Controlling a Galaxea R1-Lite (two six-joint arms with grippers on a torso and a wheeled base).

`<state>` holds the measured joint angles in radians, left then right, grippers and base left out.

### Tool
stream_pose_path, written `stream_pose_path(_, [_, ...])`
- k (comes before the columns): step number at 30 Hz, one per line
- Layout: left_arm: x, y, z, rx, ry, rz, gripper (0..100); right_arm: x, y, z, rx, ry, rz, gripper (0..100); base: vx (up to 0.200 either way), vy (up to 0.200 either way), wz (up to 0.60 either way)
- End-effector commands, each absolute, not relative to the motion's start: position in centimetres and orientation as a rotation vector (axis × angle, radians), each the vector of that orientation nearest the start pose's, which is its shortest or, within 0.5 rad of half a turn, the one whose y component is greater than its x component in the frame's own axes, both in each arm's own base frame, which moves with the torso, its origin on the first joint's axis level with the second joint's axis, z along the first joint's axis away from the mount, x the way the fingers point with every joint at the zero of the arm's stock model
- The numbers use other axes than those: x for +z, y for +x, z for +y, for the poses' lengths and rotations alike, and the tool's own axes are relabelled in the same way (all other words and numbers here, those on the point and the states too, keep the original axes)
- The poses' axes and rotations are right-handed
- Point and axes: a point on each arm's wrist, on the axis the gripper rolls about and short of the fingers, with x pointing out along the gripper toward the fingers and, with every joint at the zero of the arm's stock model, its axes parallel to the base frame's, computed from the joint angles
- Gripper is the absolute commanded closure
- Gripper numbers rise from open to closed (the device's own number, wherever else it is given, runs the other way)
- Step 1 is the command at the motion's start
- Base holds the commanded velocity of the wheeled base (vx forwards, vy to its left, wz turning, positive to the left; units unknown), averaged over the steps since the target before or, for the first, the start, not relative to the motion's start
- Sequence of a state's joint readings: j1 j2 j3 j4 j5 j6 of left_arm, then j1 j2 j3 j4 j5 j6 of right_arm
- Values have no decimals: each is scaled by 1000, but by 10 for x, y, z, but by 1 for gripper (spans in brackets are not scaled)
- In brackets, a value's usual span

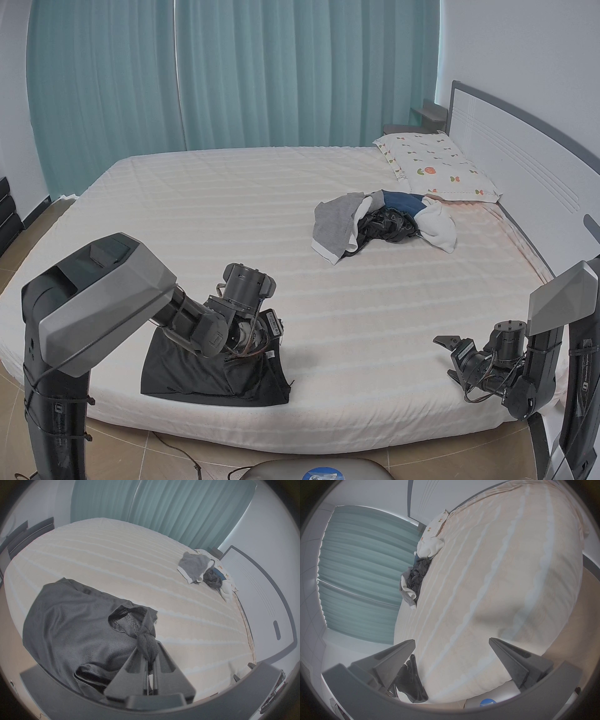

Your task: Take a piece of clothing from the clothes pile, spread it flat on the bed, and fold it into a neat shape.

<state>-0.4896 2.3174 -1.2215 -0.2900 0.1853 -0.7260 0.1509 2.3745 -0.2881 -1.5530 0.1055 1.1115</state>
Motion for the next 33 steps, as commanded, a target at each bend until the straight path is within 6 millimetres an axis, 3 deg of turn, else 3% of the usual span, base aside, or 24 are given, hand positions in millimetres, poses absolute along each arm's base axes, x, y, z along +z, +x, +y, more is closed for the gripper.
stream_pose_path(1, [6, 383, -201, 37, -427, 831, 100, -33, 281, 45, -67, 1066, 609, 0, 0, 0, 0])
stream_pose_path(3, [3, 383, -202, 45, -430, 832, 100, -33, 281, 45, -66, 1064, 609, 0, 0, 0, 0])
stream_pose_path(4, [2, 382, -202, 46, -433, 836, 0, -33, 280, 45, -66, 1059, 610, 0, 0, 0, 0])
stream_pose_path(12, [10, 382, -200, 62, -482, 822, 0, -33, 280, 46, -64, 1059, 611, 0, 0, 0, 0])
stream_pose_path(13, [28, 379, -193, 67, -523, 797, 0, -34, 280, 46, -63, 1054, 614, 0, 0, 0, 0])
stream_pose_path(17, [44, 376, -173, 88, -576, 780, 0, -34, 280, 46, -63, 1052, 614, 0, 0, 0, 0])
stream_pose_path(19, [49, 373, -154, 107, -612, 791, 0, -34, 279, 46, -64, 1052, 616, 0, 0, 0, 0])
stream_pose_path(20, [49, 372, -153, 110, -615, 791, 0, -34, 279, 46, -64, 1052, 616, 0, 0, 0, 0])
stream_pose_path(28, [51, 353, -77, 158, -765, 877, 0, -34, 279, 47, -59, 1049, 618, 0, 0, 0, 0])
stream_pose_path(33, [37, 345, -60, 149, -868, 851, 0, -37, 278, 49, -57, 1030, 631, 0, 0, 0, 0])
